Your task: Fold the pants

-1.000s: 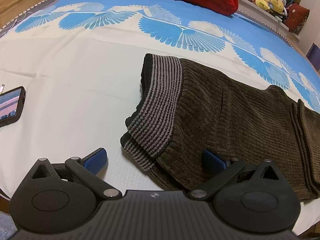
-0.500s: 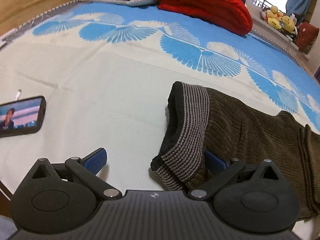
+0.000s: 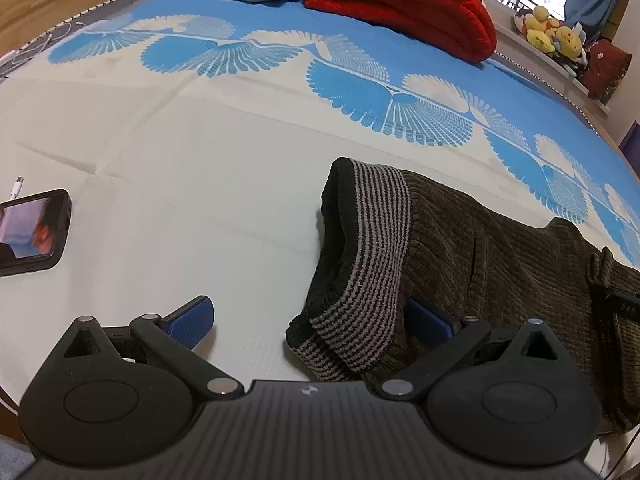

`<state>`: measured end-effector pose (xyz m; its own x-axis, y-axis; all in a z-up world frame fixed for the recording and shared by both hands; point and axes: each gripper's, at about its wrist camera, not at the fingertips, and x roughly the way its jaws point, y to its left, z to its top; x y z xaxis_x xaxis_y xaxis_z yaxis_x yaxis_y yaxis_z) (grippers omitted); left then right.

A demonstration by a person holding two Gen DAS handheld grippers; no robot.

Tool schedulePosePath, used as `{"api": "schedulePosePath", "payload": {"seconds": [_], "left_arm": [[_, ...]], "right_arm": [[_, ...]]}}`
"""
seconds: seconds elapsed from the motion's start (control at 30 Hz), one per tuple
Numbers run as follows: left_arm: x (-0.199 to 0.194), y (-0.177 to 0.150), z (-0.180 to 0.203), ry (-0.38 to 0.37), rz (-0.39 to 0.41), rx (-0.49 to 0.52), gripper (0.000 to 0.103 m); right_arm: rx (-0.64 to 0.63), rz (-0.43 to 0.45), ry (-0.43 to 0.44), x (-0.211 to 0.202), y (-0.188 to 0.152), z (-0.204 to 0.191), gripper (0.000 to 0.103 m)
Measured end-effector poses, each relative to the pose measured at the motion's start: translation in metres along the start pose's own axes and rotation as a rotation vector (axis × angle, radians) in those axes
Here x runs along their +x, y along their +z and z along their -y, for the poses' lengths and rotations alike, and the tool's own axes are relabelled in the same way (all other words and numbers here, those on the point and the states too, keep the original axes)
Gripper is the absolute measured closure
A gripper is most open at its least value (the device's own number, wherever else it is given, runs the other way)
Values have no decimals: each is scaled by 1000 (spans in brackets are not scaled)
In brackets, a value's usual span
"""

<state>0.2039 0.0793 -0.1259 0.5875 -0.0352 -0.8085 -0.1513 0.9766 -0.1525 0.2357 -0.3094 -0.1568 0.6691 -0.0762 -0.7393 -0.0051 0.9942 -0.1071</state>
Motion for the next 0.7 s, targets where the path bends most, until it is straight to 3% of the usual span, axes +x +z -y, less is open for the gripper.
{"api": "schedulePosePath", "payload": {"seconds": [0.03, 0.1, 0.37, 0.47, 0.57, 0.63, 0.7], "left_arm": [[1, 0, 0, -2, -2, -4, 0], [1, 0, -2, -7, -7, -13, 0], [2, -2, -5, -6, -13, -21, 0], [2, -1, -5, -6, -14, -22, 0], [2, -1, -5, -5, -14, -18, 0], [2, -1, -5, -6, -16, -23, 0], [2, -1, -5, -6, -17, -26, 0]], "right_arm": [[24, 0, 6, 0, 2, 3, 76], [104, 15, 38, -5, 4, 14, 85], [164, 158, 18, -24, 21, 18, 86], [100, 54, 18, 0, 18, 9, 85], [54, 50, 24, 5, 13, 2, 71], [114, 36, 92, 1, 13, 11, 37], [180, 37, 129, -10, 10, 21, 36]]}}
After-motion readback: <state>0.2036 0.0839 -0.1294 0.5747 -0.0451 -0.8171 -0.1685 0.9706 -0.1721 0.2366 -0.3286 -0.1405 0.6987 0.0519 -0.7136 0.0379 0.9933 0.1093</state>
